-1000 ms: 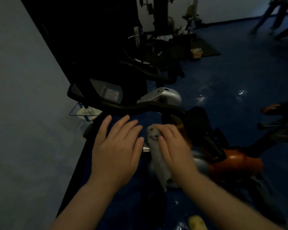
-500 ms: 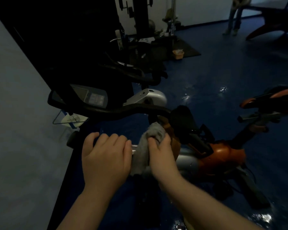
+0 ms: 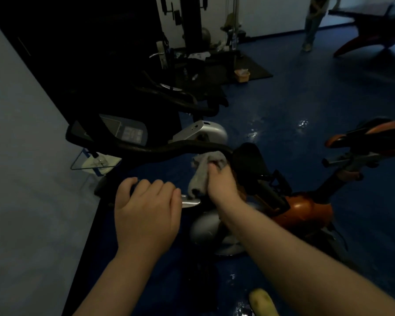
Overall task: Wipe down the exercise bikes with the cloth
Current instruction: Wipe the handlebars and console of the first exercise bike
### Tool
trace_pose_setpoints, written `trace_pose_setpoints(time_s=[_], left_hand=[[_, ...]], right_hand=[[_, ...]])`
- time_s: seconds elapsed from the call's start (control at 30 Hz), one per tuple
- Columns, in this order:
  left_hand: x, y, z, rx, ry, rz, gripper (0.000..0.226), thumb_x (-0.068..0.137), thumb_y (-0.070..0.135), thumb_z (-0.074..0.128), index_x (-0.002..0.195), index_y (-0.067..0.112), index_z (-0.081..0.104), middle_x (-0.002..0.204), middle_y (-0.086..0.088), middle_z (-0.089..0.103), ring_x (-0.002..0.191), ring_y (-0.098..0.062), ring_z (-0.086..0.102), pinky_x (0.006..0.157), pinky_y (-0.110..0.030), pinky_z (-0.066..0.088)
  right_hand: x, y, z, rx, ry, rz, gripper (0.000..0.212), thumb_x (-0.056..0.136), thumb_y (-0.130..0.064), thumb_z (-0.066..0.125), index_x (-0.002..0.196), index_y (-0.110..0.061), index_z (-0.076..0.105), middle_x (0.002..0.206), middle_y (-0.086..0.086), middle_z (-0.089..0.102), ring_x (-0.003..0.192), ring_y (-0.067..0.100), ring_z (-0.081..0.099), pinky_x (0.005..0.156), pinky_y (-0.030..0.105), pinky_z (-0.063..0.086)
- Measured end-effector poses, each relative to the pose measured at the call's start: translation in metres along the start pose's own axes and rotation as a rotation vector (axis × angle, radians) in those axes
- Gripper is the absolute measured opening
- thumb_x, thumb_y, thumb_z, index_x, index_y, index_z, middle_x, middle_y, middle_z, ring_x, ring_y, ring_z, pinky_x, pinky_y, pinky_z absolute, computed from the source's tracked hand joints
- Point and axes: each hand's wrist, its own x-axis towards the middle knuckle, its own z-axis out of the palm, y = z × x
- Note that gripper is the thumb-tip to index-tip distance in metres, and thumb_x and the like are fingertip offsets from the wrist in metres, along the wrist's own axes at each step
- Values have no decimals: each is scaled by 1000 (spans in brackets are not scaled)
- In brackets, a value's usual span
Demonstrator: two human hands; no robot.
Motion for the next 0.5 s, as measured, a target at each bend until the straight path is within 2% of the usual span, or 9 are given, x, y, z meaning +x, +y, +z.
trace_pose_setpoints(time_s=[0.07,0.13,0.2,0.3,0.37,0.43,0.5], left_hand=[[0,1,1,-8,1,-2,38,95,28,37,64,19,57,58,2,53,61,-21,51,91,-38,34],[0,1,3,-9,8,-7,38,95,28,37,64,20,58,58,3,53,61,-20,50,91,-37,33],[-1,2,4,0,12,-11,38,95,28,37,65,20,58,58,3,53,61,-20,51,91,-37,33],[1,2,3,8,30,-19,37,94,27,39,64,18,58,57,2,53,60,-21,51,90,-38,34],[0,3,2,7,25,-23,37,94,26,40,63,18,57,57,2,54,60,-21,51,89,-38,33],[-1,4,3,-2,40,-27,36,94,26,40,64,18,58,58,1,55,60,-21,51,89,-38,34],[0,4,4,-1,46,-31,36,94,26,40,64,18,59,58,2,55,60,-21,52,89,-37,34]], right_hand=[[-20,12,1,-150,24,-41,37,99,-27,42,132,-11,36,123,3,47,99,16,45,80,19,30],[-24,14,-2,-246,1,-18,39,99,-29,42,131,-8,34,130,11,47,98,17,45,78,21,31],[-4,0,-3,-362,-29,12,42,99,-30,42,132,-5,35,133,13,48,108,23,50,75,18,30],[17,-15,1,-452,-28,15,48,99,-33,41,137,-6,30,139,15,43,124,31,45,92,34,38],[15,-5,-1,-469,-42,-6,46,98,-34,41,134,-7,31,137,16,44,121,31,46,89,35,38],[6,8,-5,-481,-64,-50,40,98,-31,43,129,-7,34,131,17,48,109,29,51,79,28,34],[7,7,-5,-435,-45,-10,38,98,-26,44,127,-3,35,129,18,49,108,29,51,81,29,37]])
